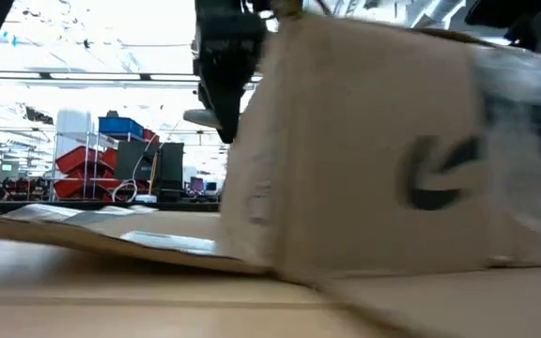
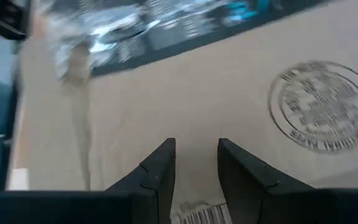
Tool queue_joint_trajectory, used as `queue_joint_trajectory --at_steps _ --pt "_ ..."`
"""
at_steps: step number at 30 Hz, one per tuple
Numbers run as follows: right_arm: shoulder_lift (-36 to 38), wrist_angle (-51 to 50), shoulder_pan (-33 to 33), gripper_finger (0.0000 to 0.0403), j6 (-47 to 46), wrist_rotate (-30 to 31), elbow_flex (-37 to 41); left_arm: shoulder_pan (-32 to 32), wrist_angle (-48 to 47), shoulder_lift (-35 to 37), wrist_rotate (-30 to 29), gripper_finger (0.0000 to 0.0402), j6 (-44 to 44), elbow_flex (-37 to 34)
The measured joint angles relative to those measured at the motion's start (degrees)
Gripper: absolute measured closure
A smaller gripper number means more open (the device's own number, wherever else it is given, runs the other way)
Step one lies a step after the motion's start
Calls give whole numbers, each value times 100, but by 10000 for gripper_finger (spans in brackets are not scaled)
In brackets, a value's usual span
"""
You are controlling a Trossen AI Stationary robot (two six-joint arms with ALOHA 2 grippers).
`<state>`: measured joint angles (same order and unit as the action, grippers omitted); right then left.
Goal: Unpack boxes
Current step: Break down the box until it is fully flat
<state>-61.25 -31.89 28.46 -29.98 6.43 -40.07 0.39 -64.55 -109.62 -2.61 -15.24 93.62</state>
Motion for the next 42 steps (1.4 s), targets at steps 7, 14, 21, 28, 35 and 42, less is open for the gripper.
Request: queue_joint_trajectory --at_steps 7,14,21,28,35,42 --pt "33 380 148 301 608 -52 -98 480 -478 71 -86 295 270 162" --pt "49 255 -390 301 1414 750 -774 -89 -1136 407 -20 295 -7 1150" --pt "-263 -246 -1309 301 1505 722 -790 -950 -1006 459 411 295 -986 1470" --pt "-372 -227 -1086 301 1699 -62 -790 -1808 -296 445 401 295 -3334 1237" --pt "-383 -605 -815 301 2673 -62 -790 -2625 1015 -24 291 295 -5573 1233" --pt "-382 -575 -878 301 2666 -50 -790 -3138 2065 -719 521 295 -6135 1343"
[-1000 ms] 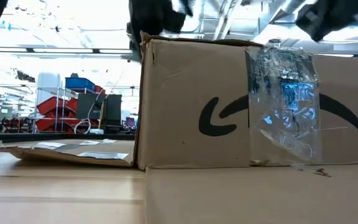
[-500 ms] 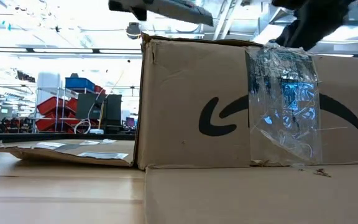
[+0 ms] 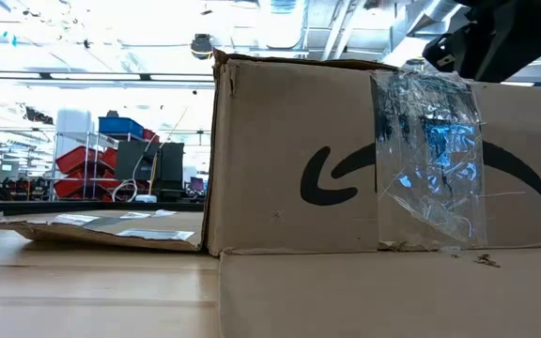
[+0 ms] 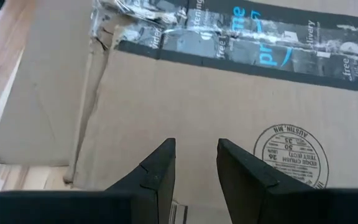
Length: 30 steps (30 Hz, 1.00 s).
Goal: Unpack boxes
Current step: Break down the box until it is fully flat
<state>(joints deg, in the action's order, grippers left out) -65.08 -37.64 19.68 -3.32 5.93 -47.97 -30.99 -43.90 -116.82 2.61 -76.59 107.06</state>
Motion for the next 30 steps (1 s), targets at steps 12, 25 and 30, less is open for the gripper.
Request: queue_joint_trajectory --at_steps 12,25,30 --pt "-3 275 -1 301 -269 11 0 179 -1167 -356 -442 295 -14 228" --pt "-90 183 -70 301 -435 17 0 264 -1086 -321 -526 295 588 235" --pt "-325 206 -15 301 -497 19 0 379 -1221 -321 -563 295 670 235"
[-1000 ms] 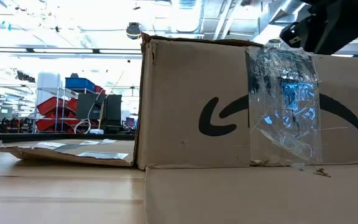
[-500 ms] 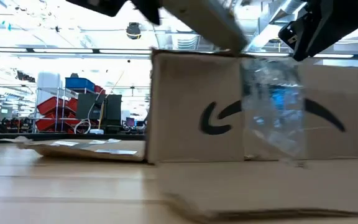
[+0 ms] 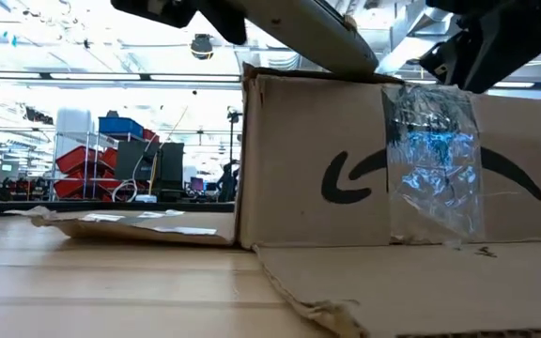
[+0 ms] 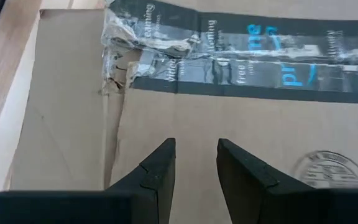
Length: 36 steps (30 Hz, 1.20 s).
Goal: Unpack boxes
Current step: Break down the box until it is fully flat
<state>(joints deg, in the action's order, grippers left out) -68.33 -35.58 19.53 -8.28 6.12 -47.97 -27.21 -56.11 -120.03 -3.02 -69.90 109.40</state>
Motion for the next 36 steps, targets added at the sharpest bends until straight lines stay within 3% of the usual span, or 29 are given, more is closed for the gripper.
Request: queue_joint_trajectory --at_steps 9,15,19,23,36 --pt "-41 -123 76 301 -27 -2 -85 38 88 0 12 295 102 0" --pt "204 -811 342 301 331 -4 -683 -73 984 202 541 295 603 -1" --pt "395 -1100 429 301 360 -8 -903 -139 908 374 615 295 757 13" --pt "565 -1123 399 301 102 -6 -909 -131 581 372 529 295 682 -4" --pt "580 -1833 542 301 -877 -5 -673 18 1249 372 458 295 389 -1"
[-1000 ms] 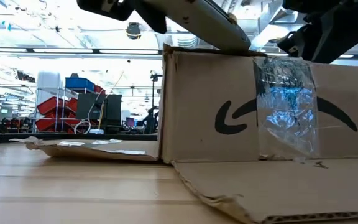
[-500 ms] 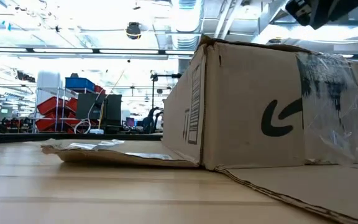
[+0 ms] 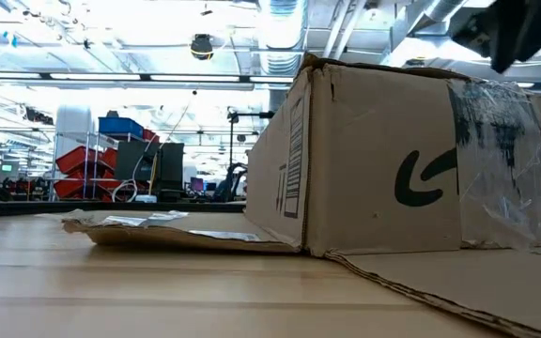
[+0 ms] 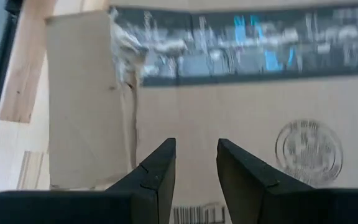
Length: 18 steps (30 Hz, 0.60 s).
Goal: Unpack boxes
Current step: Break down the box until it is fully flat
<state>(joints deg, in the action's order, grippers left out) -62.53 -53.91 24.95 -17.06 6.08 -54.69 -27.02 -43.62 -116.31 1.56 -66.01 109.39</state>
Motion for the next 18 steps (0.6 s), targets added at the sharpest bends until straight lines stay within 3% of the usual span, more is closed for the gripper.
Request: queue_joint_trajectory --at_steps 3,10,18 --pt "-6 7 207 301 -159 -3 177 37 42 -113 156 295 29 8" --pt "-169 74 366 301 -200 331 284 41 -833 -510 225 295 59 -12" --pt "-946 407 571 301 -411 273 275 139 -1853 -544 -33 295 106 -12"
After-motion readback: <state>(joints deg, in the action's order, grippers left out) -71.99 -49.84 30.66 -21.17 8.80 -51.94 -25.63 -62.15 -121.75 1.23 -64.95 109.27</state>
